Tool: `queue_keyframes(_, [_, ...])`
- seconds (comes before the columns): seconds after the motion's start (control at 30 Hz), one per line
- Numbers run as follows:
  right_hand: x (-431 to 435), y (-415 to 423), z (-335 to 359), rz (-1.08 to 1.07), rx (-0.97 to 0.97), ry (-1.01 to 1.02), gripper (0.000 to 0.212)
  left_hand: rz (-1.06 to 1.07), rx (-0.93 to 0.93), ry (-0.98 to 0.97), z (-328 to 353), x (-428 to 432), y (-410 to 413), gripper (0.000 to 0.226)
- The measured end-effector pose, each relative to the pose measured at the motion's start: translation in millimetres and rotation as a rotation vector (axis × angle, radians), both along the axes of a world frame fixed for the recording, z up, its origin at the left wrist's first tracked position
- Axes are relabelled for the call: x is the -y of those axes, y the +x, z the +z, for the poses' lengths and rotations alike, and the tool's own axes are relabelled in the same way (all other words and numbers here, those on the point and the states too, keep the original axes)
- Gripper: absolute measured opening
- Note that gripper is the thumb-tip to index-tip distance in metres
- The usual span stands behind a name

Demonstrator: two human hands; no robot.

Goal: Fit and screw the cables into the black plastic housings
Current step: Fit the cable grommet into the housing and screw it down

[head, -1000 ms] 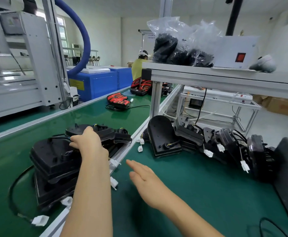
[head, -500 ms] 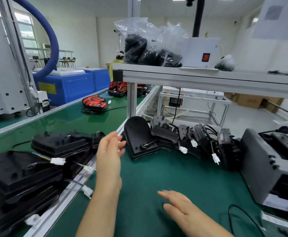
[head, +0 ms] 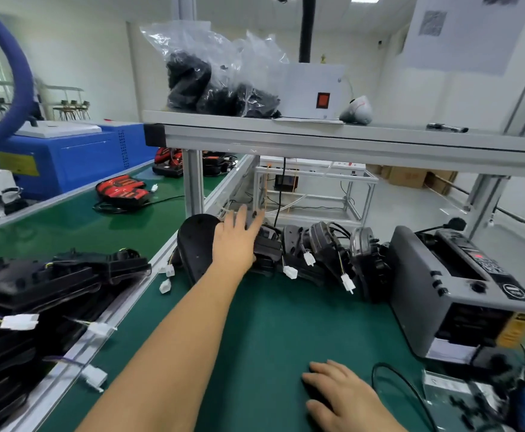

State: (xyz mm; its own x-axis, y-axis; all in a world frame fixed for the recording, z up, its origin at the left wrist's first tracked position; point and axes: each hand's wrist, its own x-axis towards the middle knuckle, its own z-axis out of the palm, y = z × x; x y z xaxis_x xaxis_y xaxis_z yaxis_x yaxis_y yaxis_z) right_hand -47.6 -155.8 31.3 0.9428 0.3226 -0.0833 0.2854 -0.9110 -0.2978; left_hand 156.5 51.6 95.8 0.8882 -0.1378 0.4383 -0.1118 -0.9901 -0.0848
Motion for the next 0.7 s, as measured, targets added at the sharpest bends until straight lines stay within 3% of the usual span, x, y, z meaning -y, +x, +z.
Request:
queue_keyframes(0.13, [2,1,-5,0.009,-0.007,-0.048,0.053,-0.07,-0.228,0.104,6,9,17,0.096])
queue_keyframes(0.27, [4,1,-8,-0.004,-0.006,-0.015,0.054,-0.141,-0.226,0.06,13,0,24,0.086])
queue_keyframes(0.33, [2,0,-6,-0.021,-0.003,-0.004,0.053,-0.164,-0.174,-0.005,18,-7,25,0.086])
queue_keyframes(0.43, [0,-1,1,0.007,0.223,-0.033,0.047,-0.197,0.003,-0.103,33,-15,25,0.082])
queue_keyframes(0.57, [2,2,-6,0.015,-0.04,-0.041,0.056,-0.172,0.128,-0.194,62,-32,24,0.083])
queue_keyframes(0.7, [2,2,-5,0.034,-0.061,-0.069,0.057,-0.124,0.233,-0.341,77,-53,15,0.082])
